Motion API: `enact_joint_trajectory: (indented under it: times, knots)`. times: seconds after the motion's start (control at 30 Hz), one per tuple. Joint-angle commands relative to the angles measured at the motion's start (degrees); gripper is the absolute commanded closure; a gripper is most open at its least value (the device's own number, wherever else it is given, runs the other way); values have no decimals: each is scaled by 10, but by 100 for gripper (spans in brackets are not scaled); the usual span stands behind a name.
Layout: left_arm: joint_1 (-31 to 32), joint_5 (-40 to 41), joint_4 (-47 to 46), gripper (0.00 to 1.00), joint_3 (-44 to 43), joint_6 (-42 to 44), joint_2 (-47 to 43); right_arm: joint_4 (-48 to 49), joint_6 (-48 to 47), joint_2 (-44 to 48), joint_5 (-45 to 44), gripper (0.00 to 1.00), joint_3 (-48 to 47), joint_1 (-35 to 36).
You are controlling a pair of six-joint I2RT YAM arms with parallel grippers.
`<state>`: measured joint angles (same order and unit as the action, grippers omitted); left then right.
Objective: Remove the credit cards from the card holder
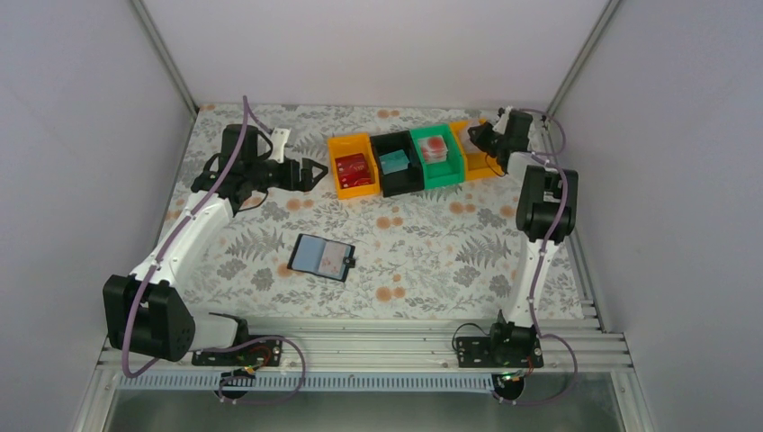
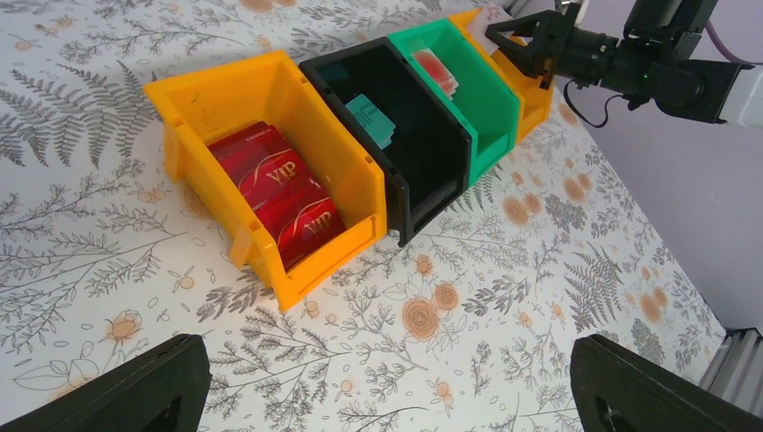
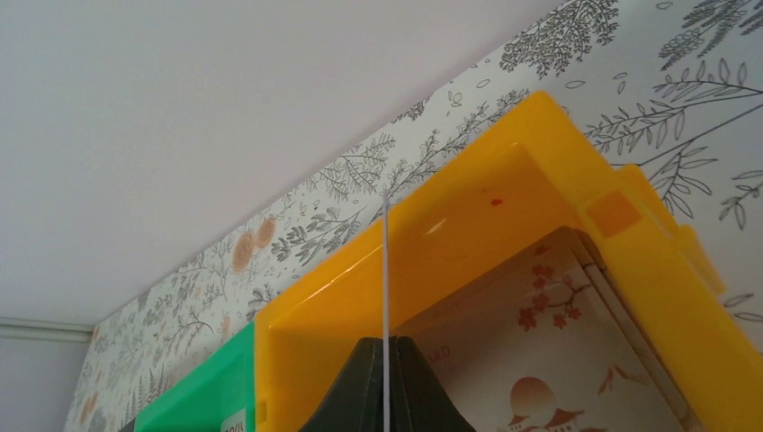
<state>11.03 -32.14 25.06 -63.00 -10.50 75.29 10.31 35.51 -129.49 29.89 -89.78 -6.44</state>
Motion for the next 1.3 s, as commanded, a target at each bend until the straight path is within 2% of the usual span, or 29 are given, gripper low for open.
enact_joint_trajectory:
  times: [0.0, 0.07, 0.23, 0.47, 0.6, 0.77, 0.9, 1.03, 1.17, 1.27]
  knots:
    - [-2, -6, 1, 0, -7, 5, 1, -28, -7, -24, 12, 96, -44, 8]
    - [-2, -6, 0, 0, -7, 5, 1, -45, -10, -20, -3, 92, -49, 8]
    - [-2, -4, 0, 0, -10, 9, 3, -81, -33, -5, -37, 65, -65, 11]
    - [-2, 1, 2, 0, -6, 8, 1, -215, -75, 0, -157, 30, -156, 24]
    - [-2, 2, 3, 0, -3, 7, -3, -250, -95, 6, -222, 2, -183, 34]
    - [-3, 11, 4, 0, 2, 17, -7, -308, -131, -12, -257, 1, -244, 55]
    - [-11, 43, 16, 0, 27, 28, -6, -326, -145, 19, -282, 1, -243, 91]
    - [-53, 53, 31, 0, 96, -35, -2, -340, -165, 117, -350, 1, -171, 167]
    - [-73, 54, 15, 0, 186, -71, -13, -347, -164, 217, -337, 3, -79, 243]
    - [-75, 53, 1, 0, 213, -70, -9, -383, -172, 261, -322, 5, -28, 332]
